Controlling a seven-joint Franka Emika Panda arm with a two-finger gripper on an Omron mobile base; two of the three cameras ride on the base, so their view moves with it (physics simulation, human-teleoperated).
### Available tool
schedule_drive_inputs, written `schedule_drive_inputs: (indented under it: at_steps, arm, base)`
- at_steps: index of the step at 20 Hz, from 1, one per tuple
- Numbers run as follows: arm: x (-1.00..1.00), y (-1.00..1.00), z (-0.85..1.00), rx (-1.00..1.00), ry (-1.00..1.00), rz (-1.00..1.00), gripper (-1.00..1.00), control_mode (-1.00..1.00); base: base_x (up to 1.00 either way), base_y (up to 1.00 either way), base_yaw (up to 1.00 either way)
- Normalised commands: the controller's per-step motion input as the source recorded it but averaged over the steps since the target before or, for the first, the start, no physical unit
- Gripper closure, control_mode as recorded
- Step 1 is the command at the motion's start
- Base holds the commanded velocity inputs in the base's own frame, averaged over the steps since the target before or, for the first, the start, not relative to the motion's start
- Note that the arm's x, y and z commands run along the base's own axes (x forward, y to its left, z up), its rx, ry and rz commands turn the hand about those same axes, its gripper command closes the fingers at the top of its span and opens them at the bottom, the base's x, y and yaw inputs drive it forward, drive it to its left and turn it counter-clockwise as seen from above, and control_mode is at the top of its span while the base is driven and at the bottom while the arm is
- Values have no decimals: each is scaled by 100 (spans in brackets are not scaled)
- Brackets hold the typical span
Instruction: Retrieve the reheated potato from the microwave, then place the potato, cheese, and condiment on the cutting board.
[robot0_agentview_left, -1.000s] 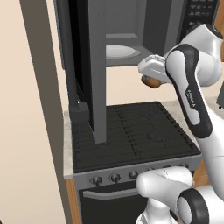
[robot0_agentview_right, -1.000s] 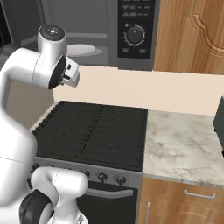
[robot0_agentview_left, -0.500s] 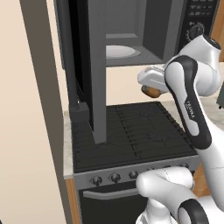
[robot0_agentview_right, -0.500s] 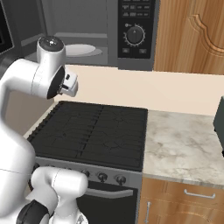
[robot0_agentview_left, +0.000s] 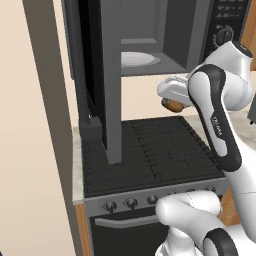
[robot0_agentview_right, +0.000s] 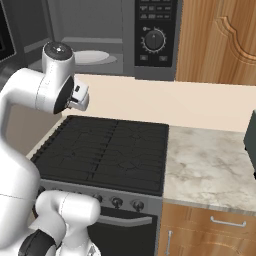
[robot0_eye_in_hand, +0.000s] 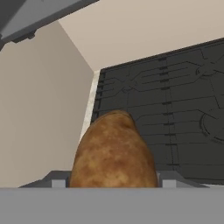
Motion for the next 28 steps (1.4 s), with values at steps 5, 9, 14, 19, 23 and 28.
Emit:
schedule_drive_inputs:
  at_steps: [5,9,14,19,23,28]
  arm:
    - [0,0,0,0,0,0,100,-100]
    - [0,0,0,0,0,0,100,-100]
    - [0,0,0,0,0,0,100,100]
    - [0,0,0,0,0,0,100,100]
    - [0,0,0,0,0,0,100,100]
    - [0,0,0,0,0,0,100,100]
  base:
    - [0,0,0]
    - [0,0,0]
    - [0,0,0]
    - [0,0,0]
    - [-3,0,0]
    - [-53,-1,0]
